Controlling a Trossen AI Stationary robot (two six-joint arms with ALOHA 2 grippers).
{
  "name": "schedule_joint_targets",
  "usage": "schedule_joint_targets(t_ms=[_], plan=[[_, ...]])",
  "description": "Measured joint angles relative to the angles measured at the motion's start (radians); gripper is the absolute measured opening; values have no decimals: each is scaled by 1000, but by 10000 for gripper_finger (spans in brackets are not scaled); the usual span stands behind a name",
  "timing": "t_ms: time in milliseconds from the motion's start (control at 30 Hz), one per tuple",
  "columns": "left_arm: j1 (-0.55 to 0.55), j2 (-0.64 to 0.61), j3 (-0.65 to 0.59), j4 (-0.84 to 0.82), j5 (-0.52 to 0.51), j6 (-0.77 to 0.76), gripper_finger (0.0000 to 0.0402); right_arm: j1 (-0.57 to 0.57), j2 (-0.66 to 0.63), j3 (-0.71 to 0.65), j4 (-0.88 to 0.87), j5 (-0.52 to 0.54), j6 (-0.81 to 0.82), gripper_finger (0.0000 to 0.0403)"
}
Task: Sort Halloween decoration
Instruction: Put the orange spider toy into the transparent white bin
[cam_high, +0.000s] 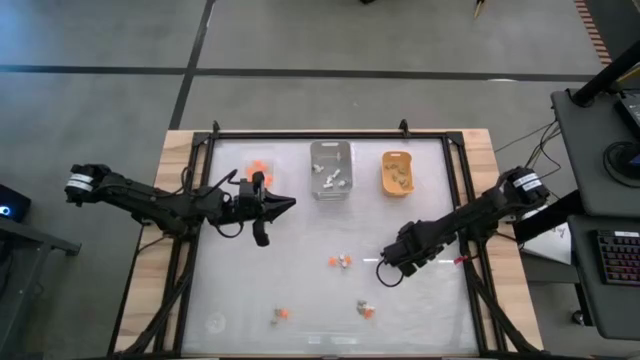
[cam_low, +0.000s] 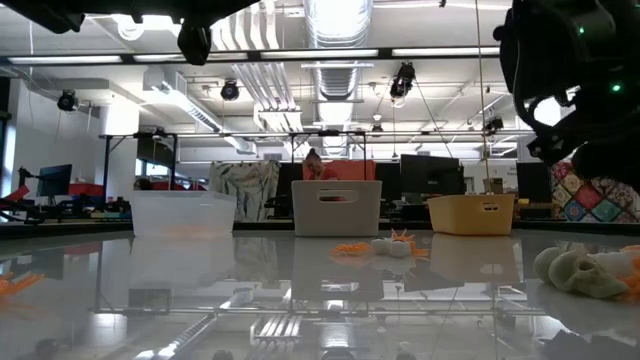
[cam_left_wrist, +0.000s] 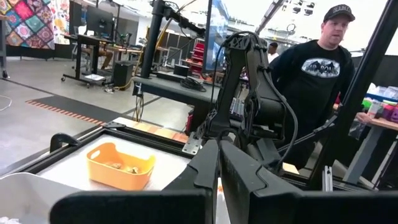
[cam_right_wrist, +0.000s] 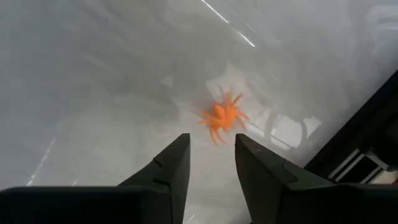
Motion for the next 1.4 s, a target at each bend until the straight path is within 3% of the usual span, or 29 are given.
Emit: schedule_joint_targets(t_ms=[500,867,1167,1400], plan=[[0,2,0,-13,0,-2,0,-11,64,-18,42,59,-27,102],[0,2,-1,-13,0,-3,0,-15,67,-18,61,73,-40,14],[0,2,-1,-12,0,-4,0,-15,59,-17,61,102,-68,9],[0,4,-1,-10,-1,-4,0,-15,-12,-2,90,194,-78,8]])
